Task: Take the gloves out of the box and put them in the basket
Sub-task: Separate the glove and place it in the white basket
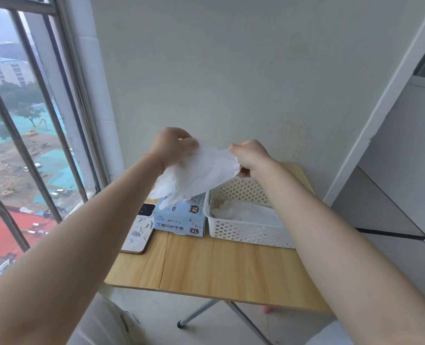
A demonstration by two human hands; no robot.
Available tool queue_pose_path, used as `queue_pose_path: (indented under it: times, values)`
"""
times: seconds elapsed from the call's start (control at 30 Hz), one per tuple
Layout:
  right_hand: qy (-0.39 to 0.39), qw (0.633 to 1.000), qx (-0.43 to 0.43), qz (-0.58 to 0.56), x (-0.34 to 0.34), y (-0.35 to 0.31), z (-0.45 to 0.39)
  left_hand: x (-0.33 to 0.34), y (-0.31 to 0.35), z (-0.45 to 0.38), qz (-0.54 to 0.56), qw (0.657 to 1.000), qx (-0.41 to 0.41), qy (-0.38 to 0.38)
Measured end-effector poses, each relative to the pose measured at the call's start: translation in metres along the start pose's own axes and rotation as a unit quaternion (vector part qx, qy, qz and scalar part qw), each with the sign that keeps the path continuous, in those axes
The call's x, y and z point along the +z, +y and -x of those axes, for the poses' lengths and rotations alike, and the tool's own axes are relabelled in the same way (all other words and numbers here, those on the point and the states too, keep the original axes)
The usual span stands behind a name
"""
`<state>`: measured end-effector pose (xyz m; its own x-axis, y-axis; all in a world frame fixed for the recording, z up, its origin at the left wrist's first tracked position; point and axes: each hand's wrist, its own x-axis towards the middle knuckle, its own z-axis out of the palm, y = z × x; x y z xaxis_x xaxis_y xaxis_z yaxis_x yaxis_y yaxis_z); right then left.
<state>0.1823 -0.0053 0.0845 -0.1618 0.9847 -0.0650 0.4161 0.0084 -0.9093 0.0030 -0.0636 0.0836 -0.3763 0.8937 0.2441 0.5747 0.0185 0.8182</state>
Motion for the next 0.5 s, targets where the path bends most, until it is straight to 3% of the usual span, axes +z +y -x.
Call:
queue_pose_path:
  times: [0.27,0.5]
  values:
    - [-0.042,0.992,0.122,0.016,-0.043,0.078,-0.005,0.105,-0.007,-0.002,-0.180,0.975,0.036,-0.129]
    - [-0.034,0.984,0.118,0.127,-0.060,0.113,-0.020,0.150,-0.013,-0.005,-0.257,0.939,0.070,-0.218]
